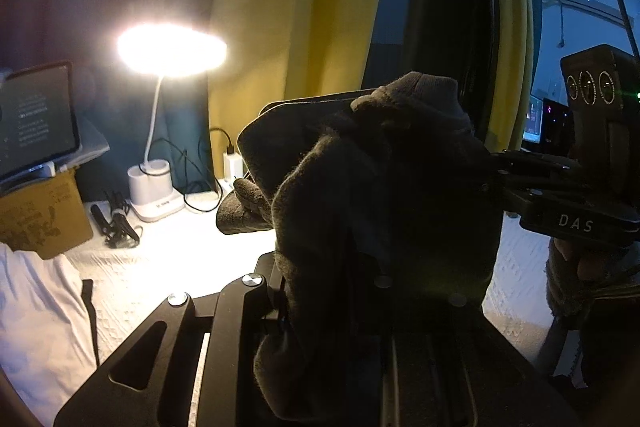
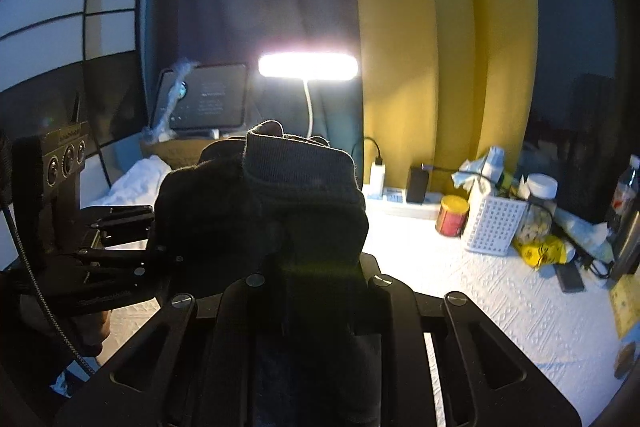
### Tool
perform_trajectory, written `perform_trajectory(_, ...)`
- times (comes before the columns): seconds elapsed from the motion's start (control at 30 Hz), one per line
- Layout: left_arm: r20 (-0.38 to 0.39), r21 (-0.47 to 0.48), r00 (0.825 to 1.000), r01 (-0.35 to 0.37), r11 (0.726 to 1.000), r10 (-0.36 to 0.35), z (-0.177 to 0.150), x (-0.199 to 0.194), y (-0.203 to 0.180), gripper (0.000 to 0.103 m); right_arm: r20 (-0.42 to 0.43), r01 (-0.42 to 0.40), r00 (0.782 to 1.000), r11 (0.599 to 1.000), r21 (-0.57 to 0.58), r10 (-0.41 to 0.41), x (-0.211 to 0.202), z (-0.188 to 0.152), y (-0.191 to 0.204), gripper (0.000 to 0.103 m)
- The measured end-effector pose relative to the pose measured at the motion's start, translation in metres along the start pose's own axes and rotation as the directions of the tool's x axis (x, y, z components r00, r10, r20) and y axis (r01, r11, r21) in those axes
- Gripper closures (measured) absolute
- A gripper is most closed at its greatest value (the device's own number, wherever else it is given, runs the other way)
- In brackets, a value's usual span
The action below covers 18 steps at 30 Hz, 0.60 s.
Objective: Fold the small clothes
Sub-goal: 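Lift the folded brown shirt up off the bed with both tools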
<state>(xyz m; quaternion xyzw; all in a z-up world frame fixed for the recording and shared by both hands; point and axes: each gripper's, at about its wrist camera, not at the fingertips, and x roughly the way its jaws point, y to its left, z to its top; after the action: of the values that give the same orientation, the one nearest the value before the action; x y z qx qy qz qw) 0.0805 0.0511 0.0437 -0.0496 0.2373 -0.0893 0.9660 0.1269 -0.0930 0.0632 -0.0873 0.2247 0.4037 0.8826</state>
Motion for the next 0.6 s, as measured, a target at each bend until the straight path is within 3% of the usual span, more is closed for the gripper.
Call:
perform_trajectory(0.3,0.075,0.016,0.997,-0.012,1.0,0.01,0.016,-0.038,-0.002,0.085,0.096,-0.013,0.995,0.999,-0.042,0.017,-0.033,0.021,0.02,0.083)
perform_trajectory(0.6,0.181,0.038,0.982,-0.053,0.998,0.046,0.027,-0.082,-0.005,0.085,0.194,-0.033,0.979,0.993,-0.112,0.055,-0.062,0.046,0.051,0.083)
